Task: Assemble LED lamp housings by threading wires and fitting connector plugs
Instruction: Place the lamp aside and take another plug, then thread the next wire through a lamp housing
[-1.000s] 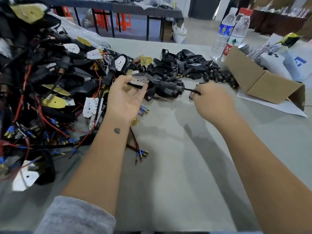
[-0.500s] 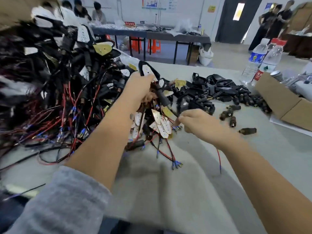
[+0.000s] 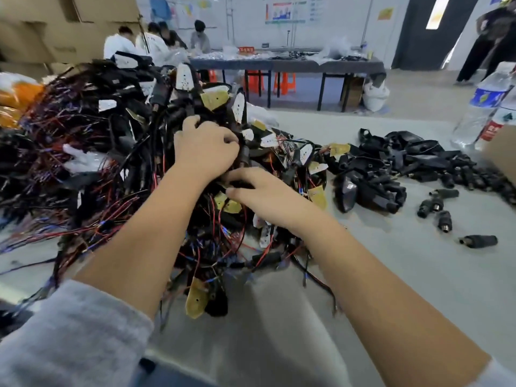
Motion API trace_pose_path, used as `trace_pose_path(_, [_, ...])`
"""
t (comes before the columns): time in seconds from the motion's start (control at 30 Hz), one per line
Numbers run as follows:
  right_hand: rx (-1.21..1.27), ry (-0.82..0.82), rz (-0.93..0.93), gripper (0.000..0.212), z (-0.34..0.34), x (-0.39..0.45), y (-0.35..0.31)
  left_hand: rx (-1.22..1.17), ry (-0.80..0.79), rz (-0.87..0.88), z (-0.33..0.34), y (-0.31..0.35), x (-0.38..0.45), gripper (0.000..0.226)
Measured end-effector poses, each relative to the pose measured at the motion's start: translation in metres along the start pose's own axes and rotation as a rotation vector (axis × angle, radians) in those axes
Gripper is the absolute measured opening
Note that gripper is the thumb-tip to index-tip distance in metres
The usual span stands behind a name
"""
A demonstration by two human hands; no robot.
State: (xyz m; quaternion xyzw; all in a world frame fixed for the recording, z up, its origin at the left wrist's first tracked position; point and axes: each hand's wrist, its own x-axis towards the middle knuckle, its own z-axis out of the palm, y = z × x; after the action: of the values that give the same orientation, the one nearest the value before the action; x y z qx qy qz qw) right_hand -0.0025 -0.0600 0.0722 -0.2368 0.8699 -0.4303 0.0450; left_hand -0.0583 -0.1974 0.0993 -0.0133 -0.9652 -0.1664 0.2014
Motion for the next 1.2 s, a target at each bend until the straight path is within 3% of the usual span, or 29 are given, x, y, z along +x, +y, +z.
trace_pose_path(0.27, [0.116, 0.392, 0.243, 0.019, -0.063, -0.076, 0.084, 0.212, 0.001, -0.183, 0.021, 0.037, 0.001, 0.040])
trace_pose_path(0.43, [0.126, 0.490, 0.354, 0.018, -0.080, -0.104, 0.131, 0.190, 0.189, -0.028, 0.054, 0.096, -0.018, 0.036])
trace_pose_path(0.5, [0.121, 0.493, 0.367, 0.017, -0.080, -0.107, 0.143, 0.144, 0.134, 0.097, 0.070, 0.121, -0.029, 0.034])
trace_pose_path(0.6, [0.086, 0.465, 0.371, 0.015, -0.078, -0.104, 0.155, 0.079, -0.074, 0.216, 0.101, 0.149, -0.048, 0.030])
trace_pose_path(0.73, [-0.006, 0.476, 0.334, 0.017, -0.074, -0.105, 0.164, 0.106, -0.166, 0.108, 0.130, 0.148, -0.053, 0.030])
trace_pose_path(0.9, [0.018, 0.496, 0.319, 0.019, -0.075, -0.104, 0.171, 0.155, -0.058, 0.082, 0.151, 0.138, -0.057, 0.029])
trace_pose_path(1.2, [0.048, 0.517, 0.302, 0.019, -0.076, -0.105, 0.173, -0.040, 0.247, 0.074, 0.140, 0.142, -0.063, 0.051])
